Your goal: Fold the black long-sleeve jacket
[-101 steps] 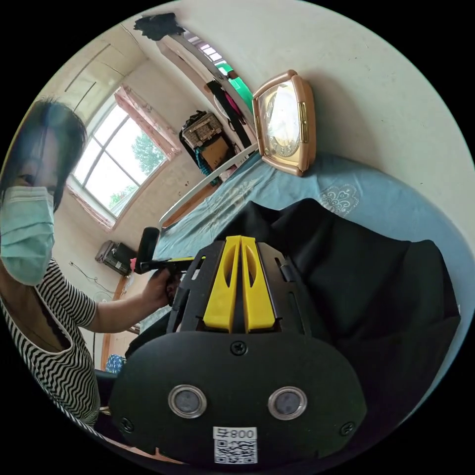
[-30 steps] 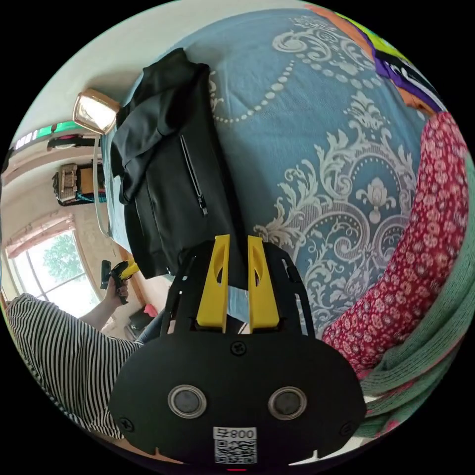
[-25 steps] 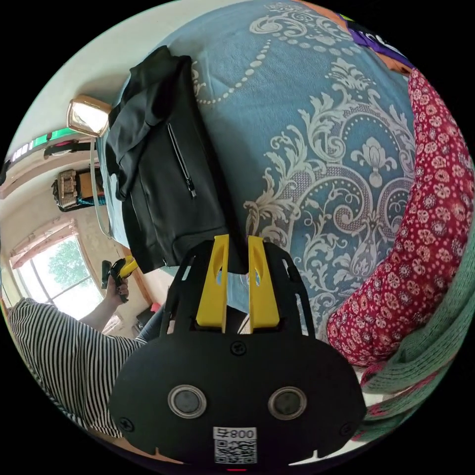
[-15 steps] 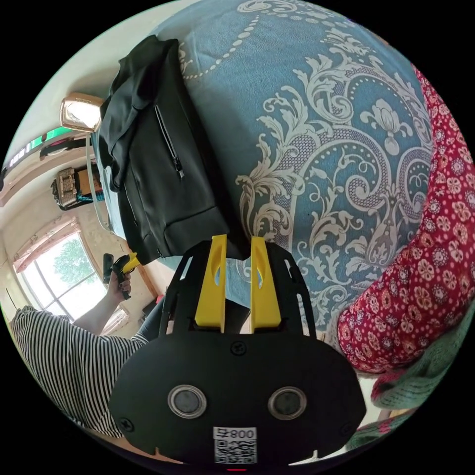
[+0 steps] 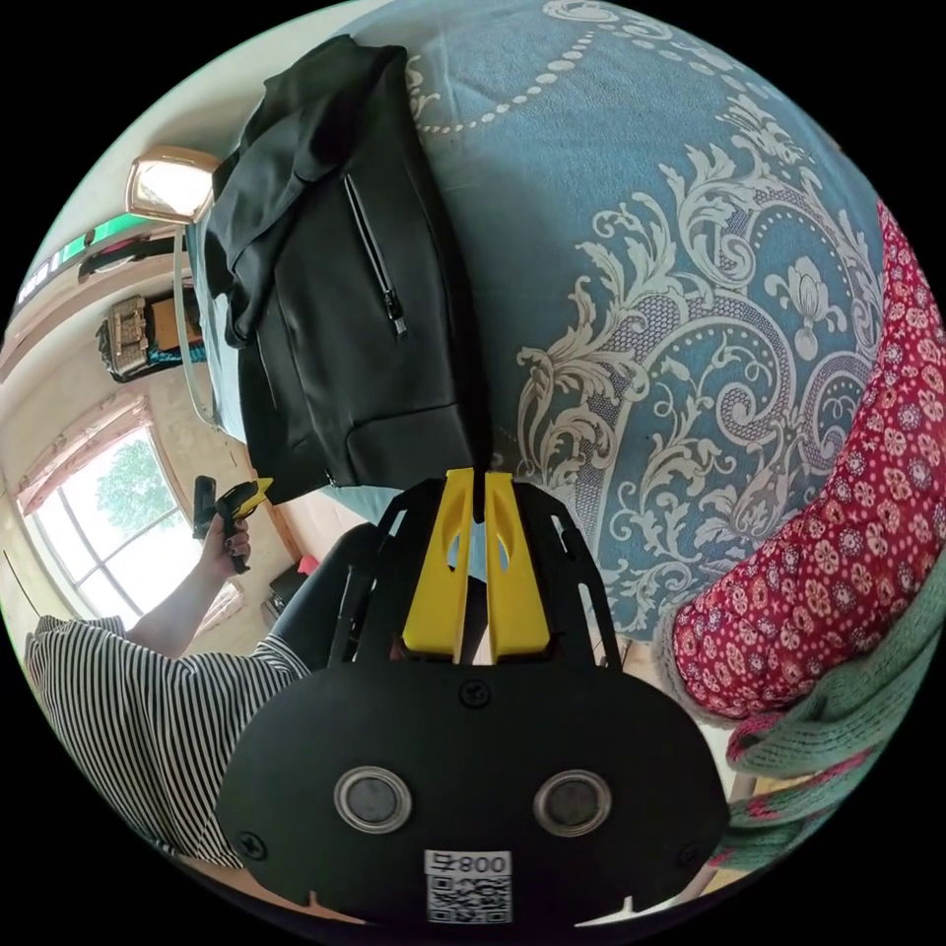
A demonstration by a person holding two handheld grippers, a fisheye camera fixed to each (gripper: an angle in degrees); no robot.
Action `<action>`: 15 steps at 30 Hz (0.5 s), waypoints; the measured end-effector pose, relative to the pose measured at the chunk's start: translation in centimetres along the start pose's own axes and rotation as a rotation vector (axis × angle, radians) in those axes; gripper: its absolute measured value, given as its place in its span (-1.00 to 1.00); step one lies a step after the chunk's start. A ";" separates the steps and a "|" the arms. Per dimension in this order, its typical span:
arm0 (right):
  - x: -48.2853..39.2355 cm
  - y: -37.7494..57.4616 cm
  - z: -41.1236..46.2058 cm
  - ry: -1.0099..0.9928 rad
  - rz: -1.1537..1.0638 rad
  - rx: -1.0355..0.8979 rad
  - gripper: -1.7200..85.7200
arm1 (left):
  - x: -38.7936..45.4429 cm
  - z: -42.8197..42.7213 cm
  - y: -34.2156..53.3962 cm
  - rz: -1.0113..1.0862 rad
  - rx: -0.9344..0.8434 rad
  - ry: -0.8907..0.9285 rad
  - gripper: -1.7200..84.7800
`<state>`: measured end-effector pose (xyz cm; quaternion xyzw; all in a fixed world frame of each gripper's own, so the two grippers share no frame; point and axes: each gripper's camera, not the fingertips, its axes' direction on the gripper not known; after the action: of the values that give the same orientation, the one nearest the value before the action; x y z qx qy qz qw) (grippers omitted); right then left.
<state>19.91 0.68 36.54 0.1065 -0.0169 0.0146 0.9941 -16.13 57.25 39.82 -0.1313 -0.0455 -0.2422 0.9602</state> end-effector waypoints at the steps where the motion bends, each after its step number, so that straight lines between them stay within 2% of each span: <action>1: -0.1 -0.1 -0.5 -0.002 -0.009 0.003 -0.92 | 0.1 -0.1 0.0 0.002 0.001 0.006 -0.90; 15: -3.5 -3.1 -6.6 -0.031 -0.093 0.033 -0.93 | 1.5 -1.0 -1.4 0.025 0.023 0.114 -0.91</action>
<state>16.71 -1.05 29.35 0.1237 -0.0271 -0.0328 0.9914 -15.49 55.07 39.38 -0.1067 0.0081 -0.2369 0.9656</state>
